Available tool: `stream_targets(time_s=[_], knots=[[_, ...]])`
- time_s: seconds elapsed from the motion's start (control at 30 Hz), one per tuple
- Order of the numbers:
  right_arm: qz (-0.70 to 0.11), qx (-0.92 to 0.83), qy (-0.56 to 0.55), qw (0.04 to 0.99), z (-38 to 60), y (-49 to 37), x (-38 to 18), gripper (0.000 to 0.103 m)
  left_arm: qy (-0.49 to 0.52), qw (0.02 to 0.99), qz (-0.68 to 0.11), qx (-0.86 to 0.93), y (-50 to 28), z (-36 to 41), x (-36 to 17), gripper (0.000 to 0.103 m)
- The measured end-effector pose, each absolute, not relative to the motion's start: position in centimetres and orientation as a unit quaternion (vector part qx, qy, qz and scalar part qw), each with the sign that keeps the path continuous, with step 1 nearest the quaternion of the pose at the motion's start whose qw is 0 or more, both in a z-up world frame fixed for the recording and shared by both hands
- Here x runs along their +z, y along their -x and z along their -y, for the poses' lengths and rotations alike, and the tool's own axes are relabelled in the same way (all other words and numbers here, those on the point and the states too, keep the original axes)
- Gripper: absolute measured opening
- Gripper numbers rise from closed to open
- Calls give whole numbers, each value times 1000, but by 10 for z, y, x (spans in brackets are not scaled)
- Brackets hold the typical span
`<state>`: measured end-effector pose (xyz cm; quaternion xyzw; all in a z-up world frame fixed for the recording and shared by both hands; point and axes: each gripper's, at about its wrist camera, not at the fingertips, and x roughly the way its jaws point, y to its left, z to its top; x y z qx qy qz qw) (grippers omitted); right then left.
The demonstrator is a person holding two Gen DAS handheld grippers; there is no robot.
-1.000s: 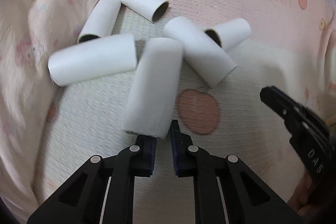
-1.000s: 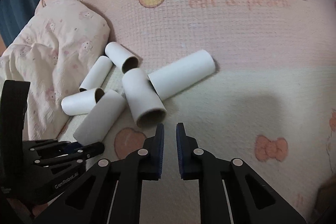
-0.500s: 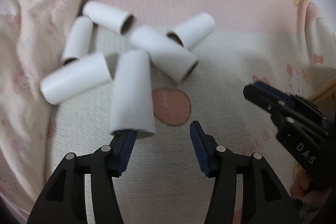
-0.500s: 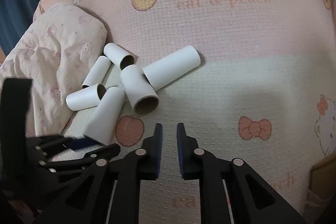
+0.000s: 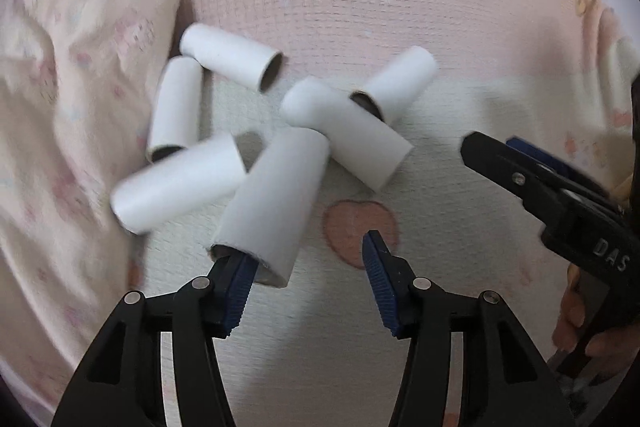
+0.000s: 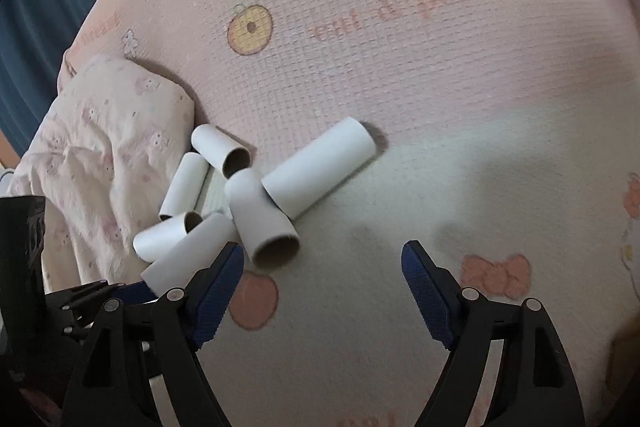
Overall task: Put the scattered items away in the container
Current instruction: 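Grasp a white tube with the left gripper while the right gripper grasps another tube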
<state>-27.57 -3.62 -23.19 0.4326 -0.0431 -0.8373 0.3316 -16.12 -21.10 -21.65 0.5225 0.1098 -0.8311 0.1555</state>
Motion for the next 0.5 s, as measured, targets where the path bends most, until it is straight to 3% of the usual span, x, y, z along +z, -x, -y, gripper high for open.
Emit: stream_targets(time_s=[0.3, 0.5], knots=[[-21, -819, -446, 360, 87, 280, -257, 80, -534, 133, -79, -831, 156, 222, -206, 60], [-1, -815, -458, 356, 85, 289, -271, 80, -524, 142, -43, -839, 169, 226, -220, 60]])
